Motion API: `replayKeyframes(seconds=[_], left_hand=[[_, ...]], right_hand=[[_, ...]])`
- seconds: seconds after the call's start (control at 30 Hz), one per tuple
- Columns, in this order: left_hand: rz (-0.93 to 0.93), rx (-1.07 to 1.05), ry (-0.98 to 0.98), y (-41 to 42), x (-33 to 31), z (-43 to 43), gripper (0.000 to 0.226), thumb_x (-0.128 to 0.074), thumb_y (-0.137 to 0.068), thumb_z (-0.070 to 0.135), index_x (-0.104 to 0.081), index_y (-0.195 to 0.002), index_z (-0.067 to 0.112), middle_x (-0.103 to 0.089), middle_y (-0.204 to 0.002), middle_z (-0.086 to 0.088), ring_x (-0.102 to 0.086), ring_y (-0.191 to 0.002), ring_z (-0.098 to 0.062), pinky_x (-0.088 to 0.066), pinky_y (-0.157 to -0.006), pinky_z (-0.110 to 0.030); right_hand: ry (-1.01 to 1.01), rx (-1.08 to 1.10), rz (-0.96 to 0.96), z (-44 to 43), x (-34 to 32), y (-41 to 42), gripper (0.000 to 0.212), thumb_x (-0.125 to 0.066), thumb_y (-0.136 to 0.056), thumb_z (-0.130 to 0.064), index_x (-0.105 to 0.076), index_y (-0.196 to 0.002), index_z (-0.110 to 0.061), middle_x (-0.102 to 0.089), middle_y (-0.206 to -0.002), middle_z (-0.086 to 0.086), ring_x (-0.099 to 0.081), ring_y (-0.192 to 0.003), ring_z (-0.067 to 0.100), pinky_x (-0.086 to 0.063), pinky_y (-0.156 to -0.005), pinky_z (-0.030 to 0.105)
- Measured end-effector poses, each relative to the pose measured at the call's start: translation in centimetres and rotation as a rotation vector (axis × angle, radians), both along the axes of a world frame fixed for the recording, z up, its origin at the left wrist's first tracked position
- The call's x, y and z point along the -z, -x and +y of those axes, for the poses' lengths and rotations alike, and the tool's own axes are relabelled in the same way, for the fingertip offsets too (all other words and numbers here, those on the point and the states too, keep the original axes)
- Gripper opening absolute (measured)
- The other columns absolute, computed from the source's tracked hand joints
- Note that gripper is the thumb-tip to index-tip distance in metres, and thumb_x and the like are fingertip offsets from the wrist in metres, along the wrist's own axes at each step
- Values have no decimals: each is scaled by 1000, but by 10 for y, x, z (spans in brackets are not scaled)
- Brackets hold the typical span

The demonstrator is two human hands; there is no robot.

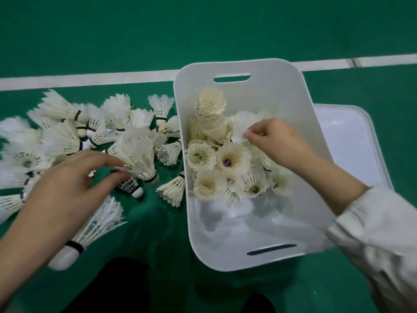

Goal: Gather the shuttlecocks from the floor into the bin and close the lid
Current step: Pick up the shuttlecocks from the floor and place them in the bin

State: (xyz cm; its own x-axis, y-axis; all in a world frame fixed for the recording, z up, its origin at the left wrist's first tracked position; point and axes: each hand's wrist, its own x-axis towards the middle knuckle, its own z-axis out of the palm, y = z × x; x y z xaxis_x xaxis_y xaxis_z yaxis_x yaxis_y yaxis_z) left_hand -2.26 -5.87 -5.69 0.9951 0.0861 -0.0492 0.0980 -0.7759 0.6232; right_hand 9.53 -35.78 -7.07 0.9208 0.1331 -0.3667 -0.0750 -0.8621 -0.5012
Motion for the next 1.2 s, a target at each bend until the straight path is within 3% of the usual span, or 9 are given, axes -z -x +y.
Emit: replayKeyframes(seconds=[0.1, 0.23, 0.47, 0.63, 0.83, 0.93, 1.07, 1.13, 1.2], left_hand=[[26, 15, -13, -1, -1, -5, 8, -50, -75, 67, -51, -81, 62, -50, -98, 43, -56, -59, -6, -48, -60, -38], [34, 41, -34, -2, 1, -11, 9, -54, -73, 53, -52, -80, 59, -49, -103, 38, -56, -65, -7, -48, -63, -36], [11, 54, -57, -2, -3, -21, 7, -63, -78, 39, -60, -84, 41, -58, -95, 26, -47, -63, 17, -36, -54, -25], [20, 58, -91, -3, -6, -23, 9, -63, -79, 38, -64, -88, 36, -58, -96, 24, -46, -64, 20, -35, -55, -22], [18, 67, -106, -6, -11, -27, 10, -62, -79, 41, -64, -87, 36, -58, -93, 21, -47, -69, 17, -34, -57, -17], [8, 71, -111, -7, -13, -27, 10, -62, -79, 40, -65, -88, 37, -57, -93, 21, -51, -71, 5, -41, -60, -27], [-11, 16, -28, -5, -19, -30, 33, -58, -81, 44, -54, -112, 36, -54, -86, 24, -50, -60, 6, -38, -58, -25], [-27, -73, 91, -6, -24, -29, 51, -50, -81, 51, -32, -127, 39, -54, -96, 27, -58, -59, -2, -44, -56, -29], [-68, -142, 164, -6, -24, -21, 49, -42, -82, 56, -30, -126, 39, -57, -101, 21, -61, -61, -8, -45, -53, -31]], right_hand=[[75, -66, 41, 1, 13, -1, 27, -51, -94, -26, -66, -109, -10, -69, -105, 10, -63, -94, 25, -41, -78, 24], [85, -120, 82, 0, 23, -4, 27, -49, -95, -24, -65, -112, -10, -69, -92, 4, -55, -73, 15, -37, -67, 21], [-81, -67, 205, -11, 11, -15, 27, -62, -86, -34, -67, -109, -20, -66, -106, -2, -59, -99, 15, -42, -87, 27], [-132, -2, -187, 2, -27, -2, 13, -57, -90, -28, -67, -99, -26, -59, -86, -18, -55, -79, 0, -43, -67, 17], [-291, -542, -241, 69, -47, 41, 27, -56, -89, -13, -61, -115, -20, -55, -121, -9, -51, -95, -4, -41, -88, 12], [-236, -713, -269, 89, -34, 49, 25, -59, -86, -10, -62, -111, -13, -60, -116, 2, -54, -105, 16, -43, -90, 27], [-287, -586, -239, 95, -34, 47, 10, -59, -86, -10, -64, -95, -10, -63, -91, -1, -53, -84, 12, -41, -75, 26], [-431, -432, -159, 92, -43, 46, 6, -60, -87, -13, -65, -90, -15, -62, -84, -10, -56, -79, 4, -46, -74, 21], [-619, -236, -135, 84, -53, 40, 9, -60, -87, -13, -63, -85, -21, -63, -81, -14, -58, -75, 1, -51, -72, 18]])
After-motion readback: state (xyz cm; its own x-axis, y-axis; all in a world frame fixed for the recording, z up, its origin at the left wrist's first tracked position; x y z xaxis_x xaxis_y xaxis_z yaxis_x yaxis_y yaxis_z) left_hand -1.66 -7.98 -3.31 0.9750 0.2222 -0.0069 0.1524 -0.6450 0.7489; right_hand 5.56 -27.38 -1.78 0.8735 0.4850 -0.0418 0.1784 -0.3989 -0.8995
